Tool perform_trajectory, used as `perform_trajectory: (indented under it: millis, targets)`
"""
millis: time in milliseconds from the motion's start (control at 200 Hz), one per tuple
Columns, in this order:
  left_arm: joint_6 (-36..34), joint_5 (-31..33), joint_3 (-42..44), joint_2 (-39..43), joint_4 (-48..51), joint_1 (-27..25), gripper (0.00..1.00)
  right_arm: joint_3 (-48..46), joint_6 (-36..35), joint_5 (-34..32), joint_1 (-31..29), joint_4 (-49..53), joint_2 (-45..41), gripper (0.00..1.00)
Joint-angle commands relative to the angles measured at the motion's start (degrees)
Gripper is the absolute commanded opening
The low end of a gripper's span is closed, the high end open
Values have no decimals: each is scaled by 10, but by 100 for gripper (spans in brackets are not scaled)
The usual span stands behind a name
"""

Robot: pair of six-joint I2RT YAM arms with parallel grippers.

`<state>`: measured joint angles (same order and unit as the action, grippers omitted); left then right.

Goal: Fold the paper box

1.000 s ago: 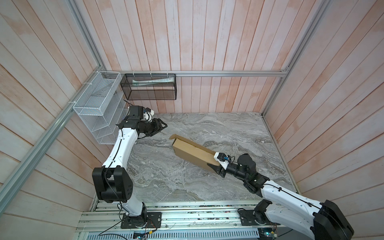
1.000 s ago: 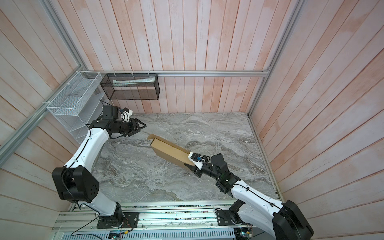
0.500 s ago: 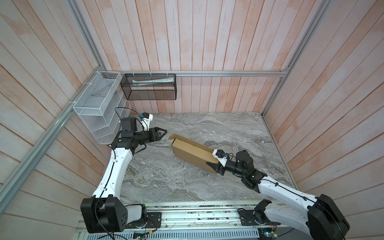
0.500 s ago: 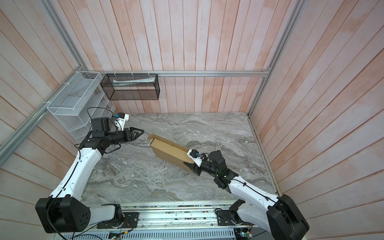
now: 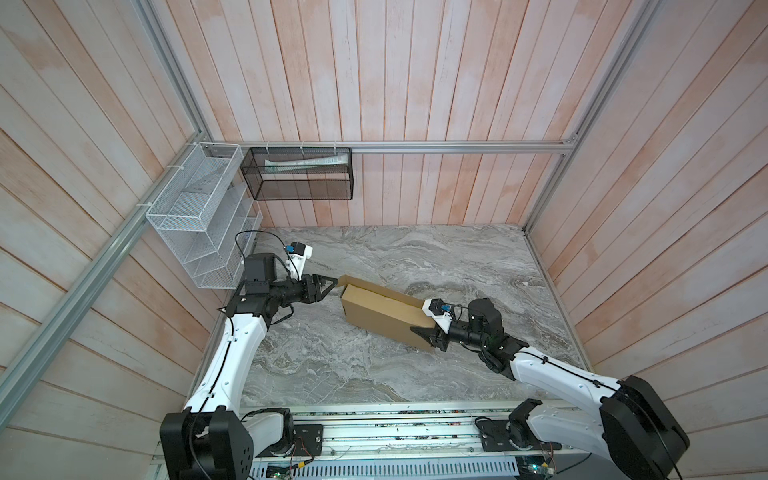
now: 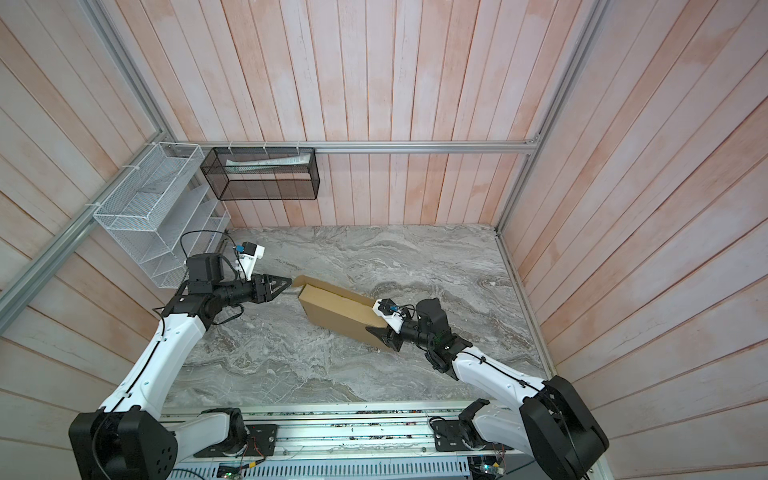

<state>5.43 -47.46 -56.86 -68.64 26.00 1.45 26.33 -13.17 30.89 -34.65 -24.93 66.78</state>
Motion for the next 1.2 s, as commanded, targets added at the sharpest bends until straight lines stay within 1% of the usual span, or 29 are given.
perform_trajectory:
  millis: [0, 220, 335, 580, 835, 1095, 1190]
  targets:
    - [-27, 20, 12, 5, -25, -9, 59, 10, 0, 26, 7, -43, 6, 36]
    - [-45, 66, 18, -8, -21, -25, 58, 7, 0, 31, 8, -50, 17, 36]
    - [-45, 82, 22, -5, -36, -26, 58, 4, -2, 33, 8, -52, 19, 36]
    - [-57, 96, 9, -25, -42, -31, 58, 4, -11, 35, 8, -43, 26, 36]
    - [-63, 83, -5, -53, -46, -37, 58, 2, -13, 33, 8, -45, 28, 35]
    - [-52, 65, -5, -58, -51, -44, 41, 2, -10, 30, 8, -45, 32, 35]
    - [-48, 56, 1, -52, -51, -45, 38, 4, -10, 30, 9, -45, 34, 35]
